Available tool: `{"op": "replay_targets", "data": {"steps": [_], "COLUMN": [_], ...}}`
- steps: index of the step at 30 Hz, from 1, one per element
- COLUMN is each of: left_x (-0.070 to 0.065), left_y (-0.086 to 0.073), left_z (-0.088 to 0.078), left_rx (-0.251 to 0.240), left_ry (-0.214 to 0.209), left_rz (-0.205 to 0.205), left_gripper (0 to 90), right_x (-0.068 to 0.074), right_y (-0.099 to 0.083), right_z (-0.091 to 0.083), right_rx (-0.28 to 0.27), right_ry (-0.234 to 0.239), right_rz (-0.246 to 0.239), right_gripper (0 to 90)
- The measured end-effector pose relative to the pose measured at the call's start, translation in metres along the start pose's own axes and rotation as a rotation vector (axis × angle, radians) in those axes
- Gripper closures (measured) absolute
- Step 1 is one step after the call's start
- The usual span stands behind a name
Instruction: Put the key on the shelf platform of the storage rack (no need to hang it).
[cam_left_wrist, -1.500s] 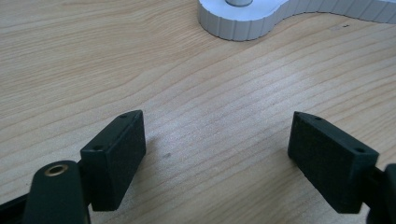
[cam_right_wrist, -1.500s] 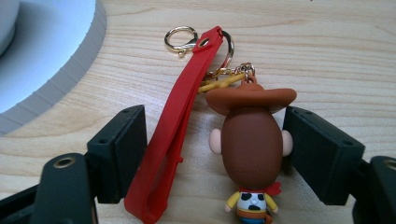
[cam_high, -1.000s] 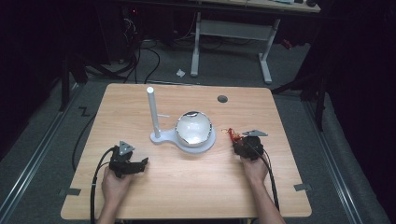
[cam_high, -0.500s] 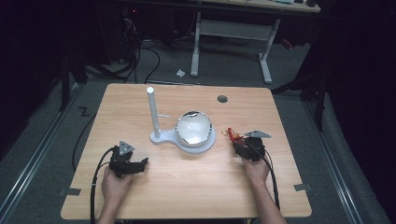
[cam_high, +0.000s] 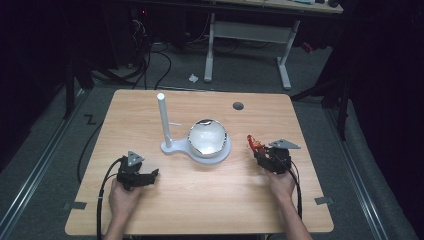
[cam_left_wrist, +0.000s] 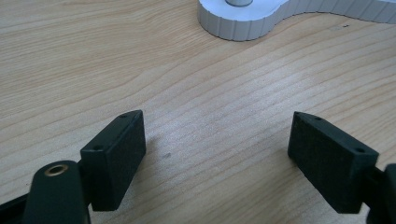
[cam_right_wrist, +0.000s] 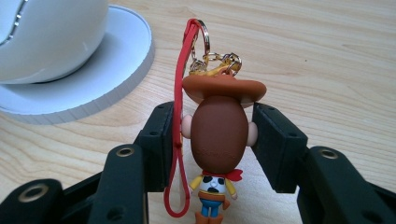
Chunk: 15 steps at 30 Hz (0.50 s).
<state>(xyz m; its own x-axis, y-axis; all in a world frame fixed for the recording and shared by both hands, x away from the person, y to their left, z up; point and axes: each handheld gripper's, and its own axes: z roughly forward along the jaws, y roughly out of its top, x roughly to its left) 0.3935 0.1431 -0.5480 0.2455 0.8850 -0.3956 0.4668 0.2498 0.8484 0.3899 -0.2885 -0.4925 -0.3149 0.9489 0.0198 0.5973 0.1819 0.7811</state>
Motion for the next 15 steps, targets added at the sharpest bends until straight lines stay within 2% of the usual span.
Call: {"op": "replay_targets", "data": {"steps": [15], "left_x": [0.000], "left_y": [0.000], "left_z": [0.000], "left_rx": [0.000], "left_ry": [0.000], "left_rz": [0.000], "left_gripper": [19.5], "right_x": [-0.001], "right_y": [0.000], "right_z": [-0.025], "right_rx": [-0.009], "right_ry": [0.053], "right_rz": [-0.011], "right_gripper": [51.9]}}
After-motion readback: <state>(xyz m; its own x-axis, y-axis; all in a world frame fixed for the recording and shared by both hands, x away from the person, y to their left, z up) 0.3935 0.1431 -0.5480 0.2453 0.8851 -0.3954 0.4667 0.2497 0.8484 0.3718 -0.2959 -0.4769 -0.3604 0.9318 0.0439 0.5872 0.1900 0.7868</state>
